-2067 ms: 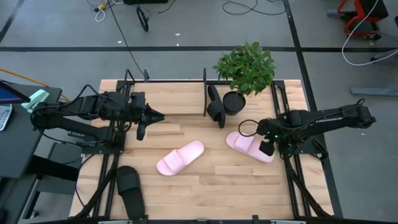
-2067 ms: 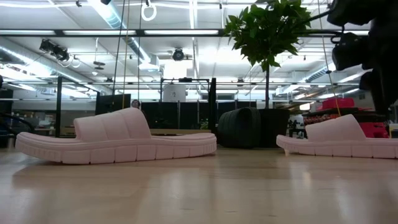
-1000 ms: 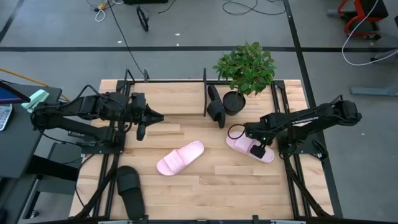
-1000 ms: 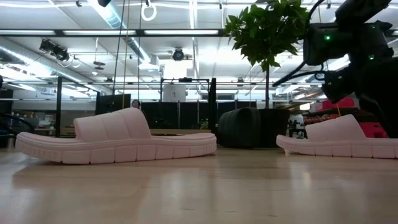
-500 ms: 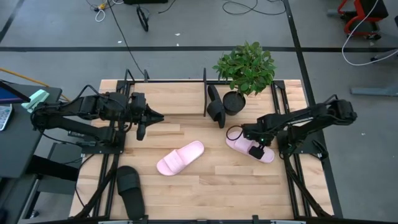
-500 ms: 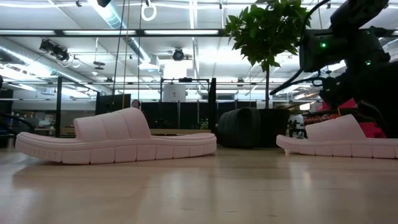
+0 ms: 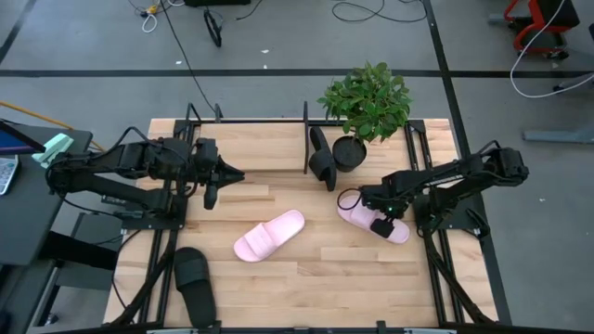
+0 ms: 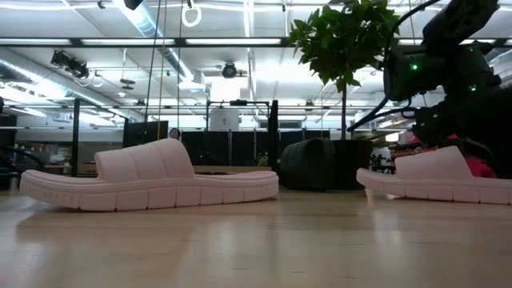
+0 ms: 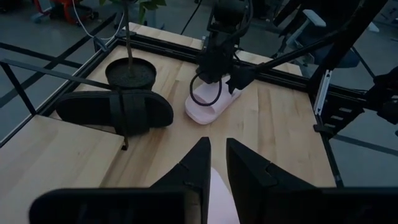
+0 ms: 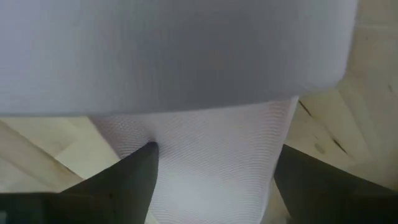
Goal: Pick and place slides into the shelf
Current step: Put the right pink slide on the shelf
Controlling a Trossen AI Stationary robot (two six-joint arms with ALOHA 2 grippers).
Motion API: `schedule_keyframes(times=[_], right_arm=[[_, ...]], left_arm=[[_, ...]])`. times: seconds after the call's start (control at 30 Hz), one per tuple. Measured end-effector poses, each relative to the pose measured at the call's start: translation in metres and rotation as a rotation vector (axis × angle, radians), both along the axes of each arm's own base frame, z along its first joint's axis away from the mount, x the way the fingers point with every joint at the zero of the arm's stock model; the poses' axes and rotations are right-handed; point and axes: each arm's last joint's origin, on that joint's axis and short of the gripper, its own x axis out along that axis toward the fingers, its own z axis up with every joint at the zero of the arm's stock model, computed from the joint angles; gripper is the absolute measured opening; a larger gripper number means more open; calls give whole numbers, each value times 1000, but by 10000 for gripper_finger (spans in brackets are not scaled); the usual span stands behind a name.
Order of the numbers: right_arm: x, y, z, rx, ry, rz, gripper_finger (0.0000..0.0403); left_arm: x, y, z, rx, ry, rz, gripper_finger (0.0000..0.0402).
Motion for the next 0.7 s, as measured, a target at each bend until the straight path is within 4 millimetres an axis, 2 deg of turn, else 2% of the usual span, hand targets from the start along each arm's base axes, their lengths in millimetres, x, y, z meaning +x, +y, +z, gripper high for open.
schedule_keyframes(times=[0.3,0.7], right_arm=[[-4,-1,3,-37,-36,15,201],[-9,-2,7,-89,-30,92,20]], left_arm=[[0,0,0,1,1,3,48],[0,0,0,22,4,-5,44]])
